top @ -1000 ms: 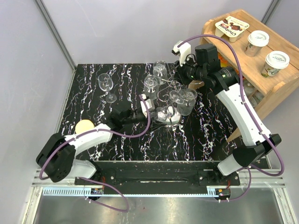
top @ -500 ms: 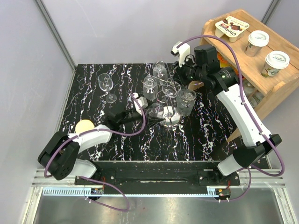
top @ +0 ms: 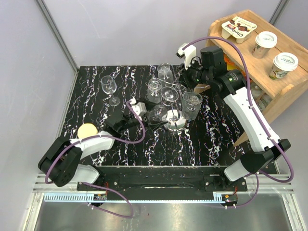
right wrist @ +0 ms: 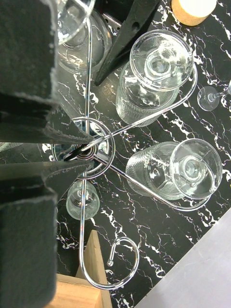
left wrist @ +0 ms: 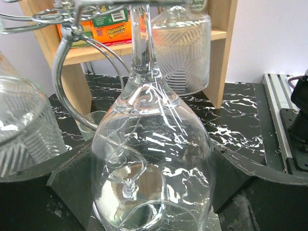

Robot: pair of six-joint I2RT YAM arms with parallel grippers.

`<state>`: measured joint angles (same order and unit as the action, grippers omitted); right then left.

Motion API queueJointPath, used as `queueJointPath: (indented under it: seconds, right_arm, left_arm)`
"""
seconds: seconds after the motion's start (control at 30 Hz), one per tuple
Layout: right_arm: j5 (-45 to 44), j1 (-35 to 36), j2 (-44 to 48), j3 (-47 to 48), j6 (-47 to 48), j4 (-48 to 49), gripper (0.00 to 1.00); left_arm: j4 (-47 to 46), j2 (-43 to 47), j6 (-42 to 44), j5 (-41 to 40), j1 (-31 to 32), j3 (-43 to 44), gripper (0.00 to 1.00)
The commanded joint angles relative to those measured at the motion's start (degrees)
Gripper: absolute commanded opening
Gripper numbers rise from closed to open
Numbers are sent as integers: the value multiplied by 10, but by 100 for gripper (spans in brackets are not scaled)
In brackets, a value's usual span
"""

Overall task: Place the wine glass upside down on the wine glass rack
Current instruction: Turn the wine glass upside down at the wine rack.

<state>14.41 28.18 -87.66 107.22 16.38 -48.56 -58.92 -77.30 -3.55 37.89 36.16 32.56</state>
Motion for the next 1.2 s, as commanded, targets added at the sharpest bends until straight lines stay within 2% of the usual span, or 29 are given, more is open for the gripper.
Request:
queueJointPath:
  seconds: [0.0,0.17,0.3,0.37,0.6,0.87,0.97,1.07,1.17]
  right_arm:
    - [-10,0,28,0,-11,17,0]
    - [-8,0,24,1,-11,17,0]
    - [-8,-1,24,3,-11,17,0]
    - [-7,-1,22,2,-11,17,0]
    - [-11,-1,34,-8,-5,17,0]
    - [-17,-1,39,-12,2,17,0]
    - [-18,0,40,-11,3,17,0]
    - [-18,-1,40,-12,5,14,0]
    - [-18,-1,40,-10,7,12,0]
  left_arm:
    - [-121,12,2,23,0,-22,0]
    - [-86,13,27,33,2,-26,0]
    - [-19,7,58,23,14,-2,0]
    - [-7,-4,65,23,18,10,3]
    - [-44,-34,58,23,20,7,13]
    - [-32,-22,76,15,18,-7,34]
    - [-3,-11,89,2,17,-2,45]
    - [44,-1,96,2,14,11,50]
    - [65,6,101,-1,12,15,61]
